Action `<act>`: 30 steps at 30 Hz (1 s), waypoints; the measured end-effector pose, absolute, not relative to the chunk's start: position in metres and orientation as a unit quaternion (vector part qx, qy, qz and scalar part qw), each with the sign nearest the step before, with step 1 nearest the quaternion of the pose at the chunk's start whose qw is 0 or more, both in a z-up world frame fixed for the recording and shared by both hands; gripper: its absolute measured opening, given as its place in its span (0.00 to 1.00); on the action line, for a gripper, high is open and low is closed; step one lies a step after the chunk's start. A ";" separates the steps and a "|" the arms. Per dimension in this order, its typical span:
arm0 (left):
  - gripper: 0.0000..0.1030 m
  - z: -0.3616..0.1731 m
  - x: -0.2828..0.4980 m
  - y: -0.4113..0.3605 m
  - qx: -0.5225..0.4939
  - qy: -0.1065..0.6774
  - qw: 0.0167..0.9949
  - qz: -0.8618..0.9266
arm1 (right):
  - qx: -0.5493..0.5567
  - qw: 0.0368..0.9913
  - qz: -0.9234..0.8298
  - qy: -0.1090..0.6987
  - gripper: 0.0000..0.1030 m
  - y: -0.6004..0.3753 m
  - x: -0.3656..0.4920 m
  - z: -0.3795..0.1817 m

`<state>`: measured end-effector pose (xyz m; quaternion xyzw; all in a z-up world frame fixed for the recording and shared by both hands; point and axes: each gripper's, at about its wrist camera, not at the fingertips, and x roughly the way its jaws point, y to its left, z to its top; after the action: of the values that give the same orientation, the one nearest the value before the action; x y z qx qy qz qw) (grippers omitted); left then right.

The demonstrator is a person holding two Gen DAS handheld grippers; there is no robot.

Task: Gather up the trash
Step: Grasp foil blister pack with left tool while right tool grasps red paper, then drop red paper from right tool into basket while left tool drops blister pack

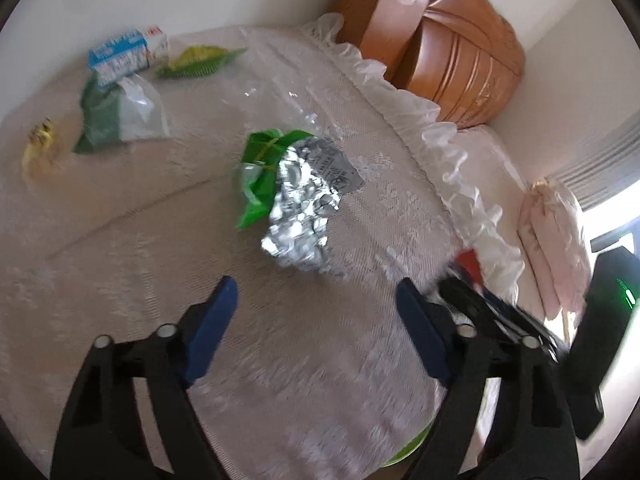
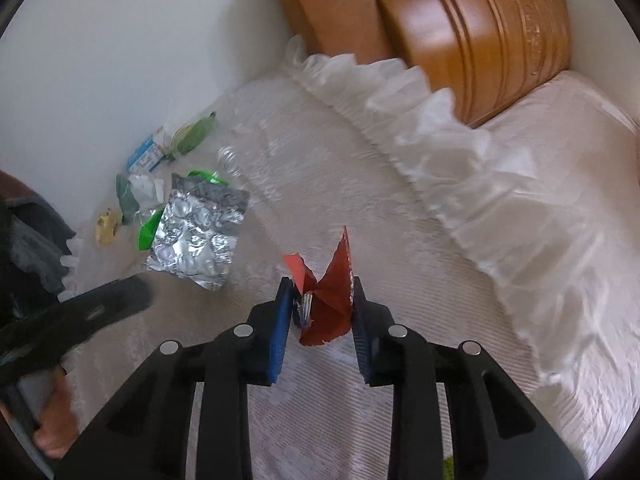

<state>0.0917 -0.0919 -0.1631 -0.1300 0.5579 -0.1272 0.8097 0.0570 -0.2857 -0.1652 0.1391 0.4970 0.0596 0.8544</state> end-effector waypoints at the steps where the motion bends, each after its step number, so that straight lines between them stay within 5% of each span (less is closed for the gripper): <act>1: 0.71 -0.168 0.096 -0.096 -0.135 0.561 0.808 -0.119 | 0.140 0.854 0.059 0.497 0.28 -0.289 0.056 -0.164; 3: 0.70 -0.177 0.103 -0.100 -0.146 0.567 0.804 -0.104 | 0.141 0.853 0.056 0.499 0.28 -0.298 0.051 -0.162; 9: 0.28 -0.200 0.118 -0.100 -0.212 0.585 0.780 -0.063 | 0.145 0.851 0.051 0.501 0.28 -0.313 0.041 -0.161; 13: 0.14 -0.200 0.118 -0.098 -0.209 0.583 0.783 -0.056 | 0.145 0.853 0.050 0.499 0.28 -0.318 0.034 -0.158; 30: 0.05 -0.177 0.083 -0.094 -0.136 0.562 0.807 -0.118 | 0.145 0.861 0.038 0.486 0.28 -0.309 0.004 -0.146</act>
<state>0.0834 -0.0936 -0.1767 -0.1359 0.5618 -0.1182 0.8075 0.0036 -0.3092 -0.1465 0.1451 0.4864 0.0380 0.8608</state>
